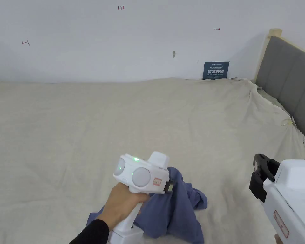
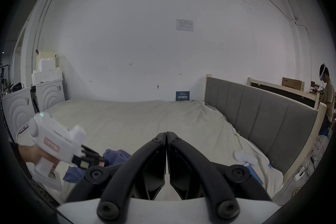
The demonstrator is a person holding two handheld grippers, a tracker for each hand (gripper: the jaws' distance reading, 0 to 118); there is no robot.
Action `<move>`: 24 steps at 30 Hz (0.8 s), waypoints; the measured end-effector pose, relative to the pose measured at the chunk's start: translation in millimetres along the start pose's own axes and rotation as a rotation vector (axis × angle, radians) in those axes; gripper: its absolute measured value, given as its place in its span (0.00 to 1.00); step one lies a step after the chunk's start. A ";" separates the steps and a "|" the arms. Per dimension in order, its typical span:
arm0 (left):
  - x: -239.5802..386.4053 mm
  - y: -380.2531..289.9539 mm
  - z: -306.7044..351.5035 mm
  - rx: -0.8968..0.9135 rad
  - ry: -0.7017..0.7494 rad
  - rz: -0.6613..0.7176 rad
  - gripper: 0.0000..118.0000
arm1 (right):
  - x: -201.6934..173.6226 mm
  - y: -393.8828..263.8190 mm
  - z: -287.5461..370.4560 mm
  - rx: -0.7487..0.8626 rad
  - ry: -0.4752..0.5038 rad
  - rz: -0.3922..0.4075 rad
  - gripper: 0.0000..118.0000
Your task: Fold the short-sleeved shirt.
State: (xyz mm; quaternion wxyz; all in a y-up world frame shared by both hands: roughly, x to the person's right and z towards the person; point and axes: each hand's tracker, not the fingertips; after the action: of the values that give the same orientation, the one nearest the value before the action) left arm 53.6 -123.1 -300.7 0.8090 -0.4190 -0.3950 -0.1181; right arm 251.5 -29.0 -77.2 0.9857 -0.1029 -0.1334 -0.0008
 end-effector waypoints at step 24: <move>-8.9 -31.9 96.6 0.365 0.144 0.160 0.94 | -17.9 7.3 5.9 0.006 0.038 0.006 0.00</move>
State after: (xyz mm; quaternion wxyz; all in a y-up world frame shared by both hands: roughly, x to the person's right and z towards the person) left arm -21.2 -69.7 -256.1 0.9045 -0.2860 -0.3164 -0.0098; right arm 233.0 -21.0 -77.8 0.9884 -0.1000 -0.1143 0.0007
